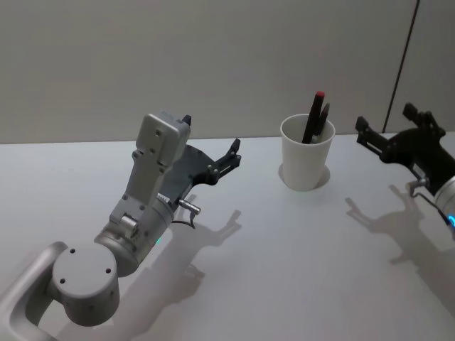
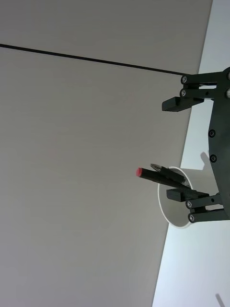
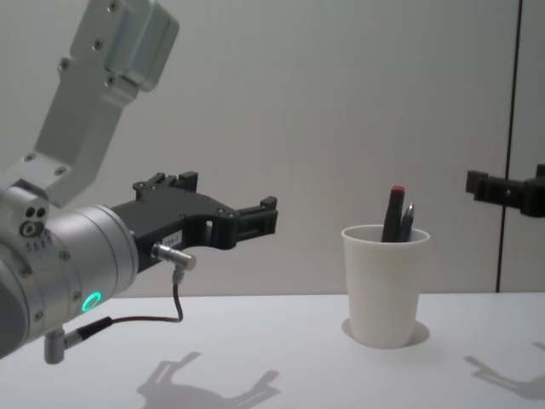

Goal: Place the pen into the pen holder.

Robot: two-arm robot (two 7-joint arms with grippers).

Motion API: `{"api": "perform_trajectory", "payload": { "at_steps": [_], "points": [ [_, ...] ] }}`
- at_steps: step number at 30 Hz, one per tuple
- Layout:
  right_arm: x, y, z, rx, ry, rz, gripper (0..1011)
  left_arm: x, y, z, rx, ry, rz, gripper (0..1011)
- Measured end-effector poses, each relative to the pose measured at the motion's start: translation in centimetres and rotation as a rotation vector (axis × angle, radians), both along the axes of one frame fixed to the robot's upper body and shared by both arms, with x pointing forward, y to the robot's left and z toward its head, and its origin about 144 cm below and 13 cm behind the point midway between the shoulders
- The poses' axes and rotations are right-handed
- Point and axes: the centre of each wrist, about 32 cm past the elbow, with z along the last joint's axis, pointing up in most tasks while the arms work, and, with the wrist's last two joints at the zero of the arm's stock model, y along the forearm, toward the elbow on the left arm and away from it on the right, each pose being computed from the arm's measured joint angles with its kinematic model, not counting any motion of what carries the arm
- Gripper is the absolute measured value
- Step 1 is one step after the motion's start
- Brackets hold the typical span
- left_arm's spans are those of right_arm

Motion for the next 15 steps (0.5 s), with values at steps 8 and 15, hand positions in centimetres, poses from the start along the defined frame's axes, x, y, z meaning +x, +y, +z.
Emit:
{"api": "perform_trajectory", "payload": {
  "at_steps": [8,15],
  "points": [
    [-2.2,1.0,-0.9,-0.011,0.005,-0.005,1001,0.0,0.0,0.0,0.000,0.000,0.001,1001],
    [-3.8,1.6,-1.5,-0.017,0.009,-0.011,1002,0.0,0.0,0.0,0.000,0.000,0.001,1001]
  ]
}}
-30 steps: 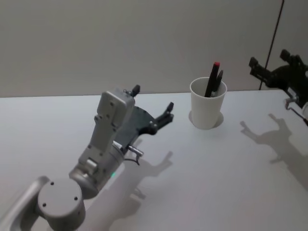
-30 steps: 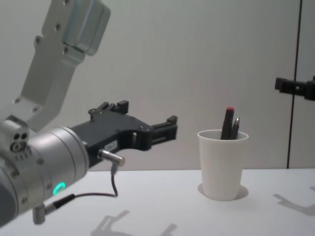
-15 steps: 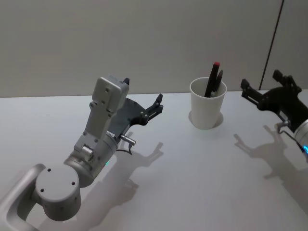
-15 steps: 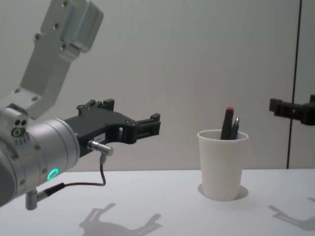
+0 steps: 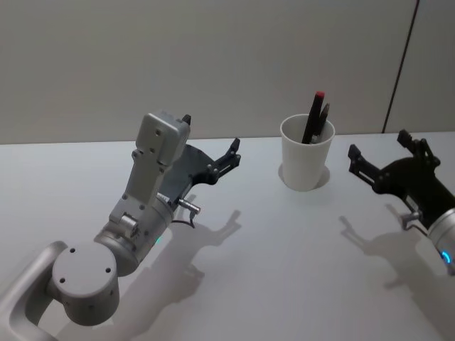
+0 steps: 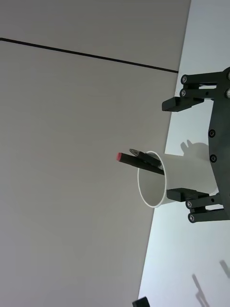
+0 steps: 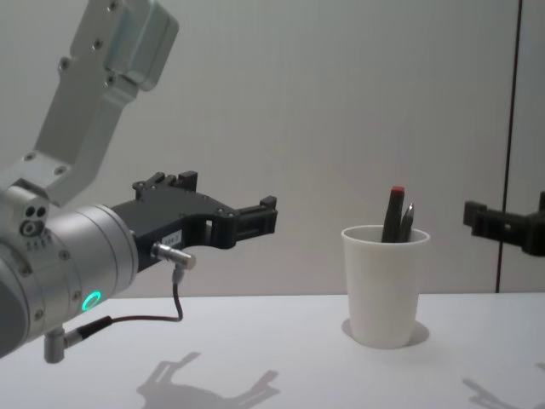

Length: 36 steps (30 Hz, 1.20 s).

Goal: Place the pen into the pen holder.

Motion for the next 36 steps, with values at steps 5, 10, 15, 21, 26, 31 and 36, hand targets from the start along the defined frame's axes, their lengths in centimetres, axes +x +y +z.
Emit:
{"api": "perform_trajectory", "payload": {
  "at_steps": [5,10,15,21,26,31,36],
  "points": [
    [-1.1,0.4,-0.3,-0.005,0.002,-0.005,1002,0.0,0.0,0.0,0.000,0.000,0.000,1001],
    [-1.7,0.6,-0.5,-0.007,0.004,-0.008,1002,0.0,0.0,0.0,0.000,0.000,0.000,1001],
    [-1.7,0.6,-0.5,-0.008,0.004,-0.008,1001,0.0,0.0,0.0,0.000,0.000,0.000,1001],
    [-1.7,0.6,-0.5,-0.008,0.004,-0.008,1002,0.0,0.0,0.0,0.000,0.000,0.000,1001],
    [-1.7,0.6,-0.5,-0.009,0.004,-0.008,1002,0.0,0.0,0.0,0.000,0.000,0.000,1001],
    [-1.7,0.6,-0.5,-0.008,0.004,-0.007,1001,0.0,0.0,0.0,0.000,0.000,0.000,1001],
    [-1.7,0.6,-0.5,-0.009,0.004,-0.007,1002,0.0,0.0,0.0,0.000,0.000,0.000,1001]
  ]
}}
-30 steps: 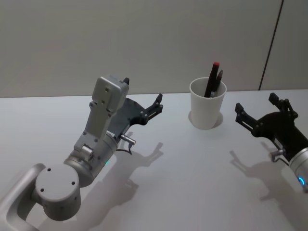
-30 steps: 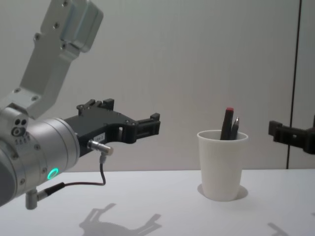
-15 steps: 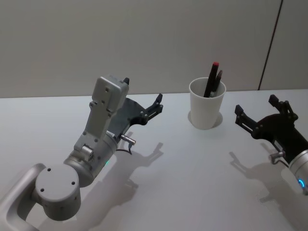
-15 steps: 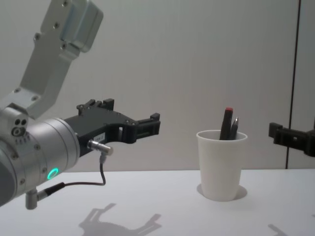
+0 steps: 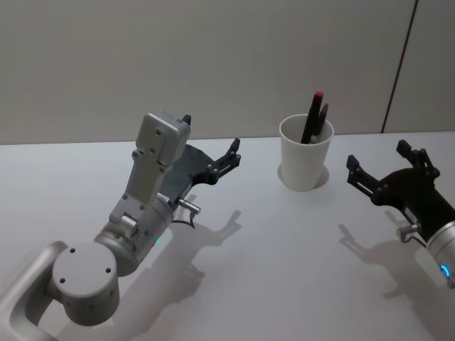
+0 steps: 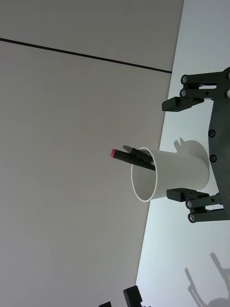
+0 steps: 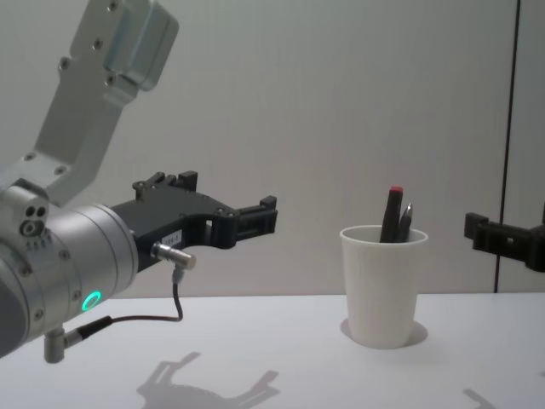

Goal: Place the pen into the pen holder.

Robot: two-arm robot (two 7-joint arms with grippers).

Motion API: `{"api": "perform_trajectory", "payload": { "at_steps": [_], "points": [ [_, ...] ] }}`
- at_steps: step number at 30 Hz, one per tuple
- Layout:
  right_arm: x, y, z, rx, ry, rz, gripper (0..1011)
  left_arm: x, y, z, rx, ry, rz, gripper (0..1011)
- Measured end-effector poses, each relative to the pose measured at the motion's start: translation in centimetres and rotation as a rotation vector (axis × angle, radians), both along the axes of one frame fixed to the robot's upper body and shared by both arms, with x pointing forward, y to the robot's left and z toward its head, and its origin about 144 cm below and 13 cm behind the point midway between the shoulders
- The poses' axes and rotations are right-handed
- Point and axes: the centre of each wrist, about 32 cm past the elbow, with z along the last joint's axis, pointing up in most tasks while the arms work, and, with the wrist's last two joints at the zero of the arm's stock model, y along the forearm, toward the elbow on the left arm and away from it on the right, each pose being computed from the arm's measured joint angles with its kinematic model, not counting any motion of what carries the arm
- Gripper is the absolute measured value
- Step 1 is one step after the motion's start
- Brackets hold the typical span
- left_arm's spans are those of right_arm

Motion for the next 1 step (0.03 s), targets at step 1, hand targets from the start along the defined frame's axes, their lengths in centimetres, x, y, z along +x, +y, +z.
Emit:
{"api": "perform_trajectory", "payload": {
  "at_steps": [1],
  "points": [
    [0.00,0.00,0.00,0.000,0.000,0.000,1002,0.00,0.00,0.00,0.000,0.000,0.000,1001]
  ]
}}
